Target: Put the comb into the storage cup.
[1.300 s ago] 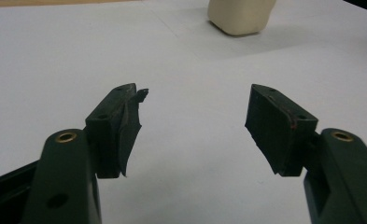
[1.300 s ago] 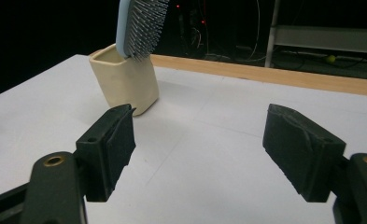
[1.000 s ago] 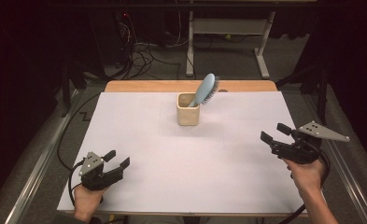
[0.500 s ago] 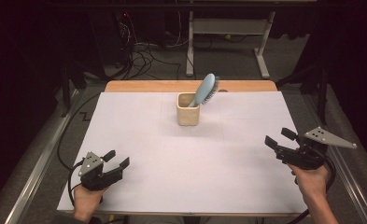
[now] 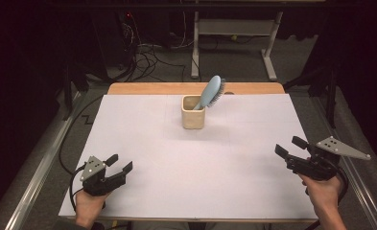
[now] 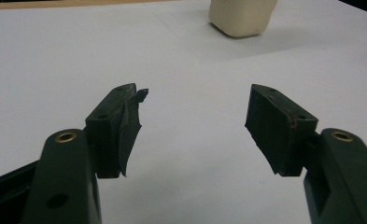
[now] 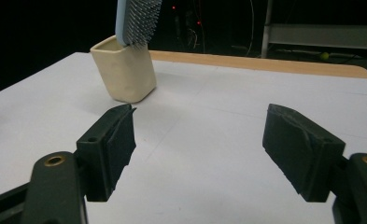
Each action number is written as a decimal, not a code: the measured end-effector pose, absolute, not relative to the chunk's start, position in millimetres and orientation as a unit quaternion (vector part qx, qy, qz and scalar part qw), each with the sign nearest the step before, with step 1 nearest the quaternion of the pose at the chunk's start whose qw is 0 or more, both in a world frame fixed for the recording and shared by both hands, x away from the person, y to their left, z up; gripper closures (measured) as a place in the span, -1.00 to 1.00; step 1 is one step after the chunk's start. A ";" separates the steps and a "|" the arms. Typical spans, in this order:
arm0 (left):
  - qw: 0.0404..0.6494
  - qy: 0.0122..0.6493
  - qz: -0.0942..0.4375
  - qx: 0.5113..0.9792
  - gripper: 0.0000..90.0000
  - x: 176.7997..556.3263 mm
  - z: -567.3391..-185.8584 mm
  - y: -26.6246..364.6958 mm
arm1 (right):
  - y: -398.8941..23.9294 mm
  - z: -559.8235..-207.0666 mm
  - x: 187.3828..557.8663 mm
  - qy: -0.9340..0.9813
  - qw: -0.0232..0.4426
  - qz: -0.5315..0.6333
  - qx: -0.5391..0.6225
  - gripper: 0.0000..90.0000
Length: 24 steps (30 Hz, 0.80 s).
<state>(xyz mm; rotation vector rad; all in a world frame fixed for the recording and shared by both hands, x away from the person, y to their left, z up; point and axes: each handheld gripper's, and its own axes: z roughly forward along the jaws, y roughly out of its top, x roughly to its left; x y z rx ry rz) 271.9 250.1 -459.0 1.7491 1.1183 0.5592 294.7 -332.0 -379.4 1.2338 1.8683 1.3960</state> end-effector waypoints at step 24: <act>0.476 0.459 0.230 0.714 -0.21 271.3 -458.9 251.4 | -341.0 -398.9 284.5 0.677 0.242 0.513 0.469 -0.42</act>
